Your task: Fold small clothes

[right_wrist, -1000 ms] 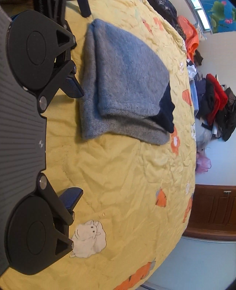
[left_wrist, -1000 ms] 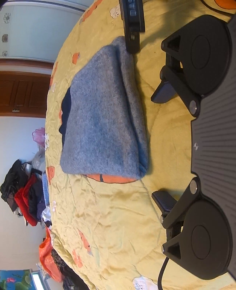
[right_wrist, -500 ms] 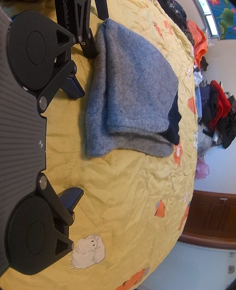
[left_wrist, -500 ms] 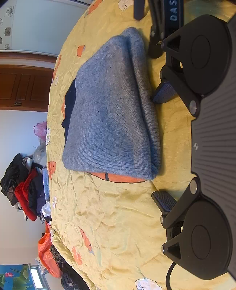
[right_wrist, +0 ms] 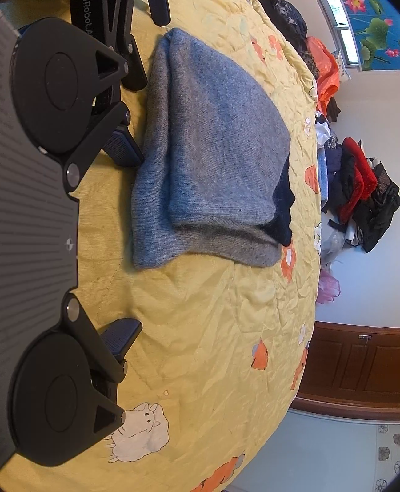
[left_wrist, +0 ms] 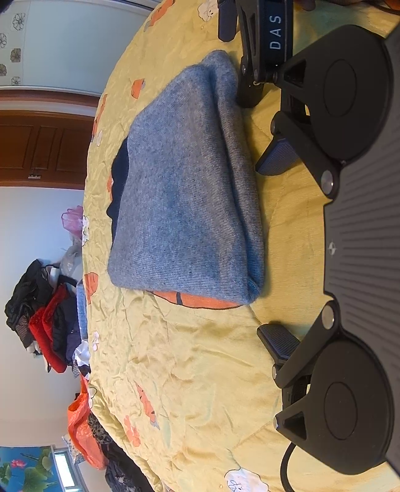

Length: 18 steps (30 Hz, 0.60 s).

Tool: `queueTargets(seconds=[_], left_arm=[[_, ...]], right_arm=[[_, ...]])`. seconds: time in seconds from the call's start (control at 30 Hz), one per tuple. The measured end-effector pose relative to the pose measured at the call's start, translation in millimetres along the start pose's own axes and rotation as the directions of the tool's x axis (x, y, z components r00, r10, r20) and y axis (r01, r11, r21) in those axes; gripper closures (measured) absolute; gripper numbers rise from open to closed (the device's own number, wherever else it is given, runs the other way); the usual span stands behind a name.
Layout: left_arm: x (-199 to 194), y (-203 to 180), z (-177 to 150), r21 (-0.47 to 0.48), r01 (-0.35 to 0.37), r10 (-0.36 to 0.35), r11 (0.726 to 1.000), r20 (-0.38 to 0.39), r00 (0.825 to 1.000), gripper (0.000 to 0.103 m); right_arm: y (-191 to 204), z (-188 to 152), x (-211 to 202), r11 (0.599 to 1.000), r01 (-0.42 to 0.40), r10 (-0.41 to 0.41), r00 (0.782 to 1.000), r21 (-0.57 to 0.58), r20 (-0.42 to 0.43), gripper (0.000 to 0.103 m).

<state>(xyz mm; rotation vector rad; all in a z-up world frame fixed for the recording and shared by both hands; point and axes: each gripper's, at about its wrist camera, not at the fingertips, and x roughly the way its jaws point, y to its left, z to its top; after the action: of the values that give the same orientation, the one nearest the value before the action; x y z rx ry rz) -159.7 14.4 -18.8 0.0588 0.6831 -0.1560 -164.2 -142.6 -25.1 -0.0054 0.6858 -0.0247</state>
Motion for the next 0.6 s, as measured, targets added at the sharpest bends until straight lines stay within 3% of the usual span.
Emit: queueTargets(seconds=[0.6], left_arm=[[9.7, 3.0, 8.1, -0.001, 0.002, -0.002, 1.000, -0.011, 1.000, 0.000]], right_arm=[[-0.4, -0.9, -2.1, 1.000, -0.003, 0.003, 1.000, 0.001, -0.001, 0.000]])
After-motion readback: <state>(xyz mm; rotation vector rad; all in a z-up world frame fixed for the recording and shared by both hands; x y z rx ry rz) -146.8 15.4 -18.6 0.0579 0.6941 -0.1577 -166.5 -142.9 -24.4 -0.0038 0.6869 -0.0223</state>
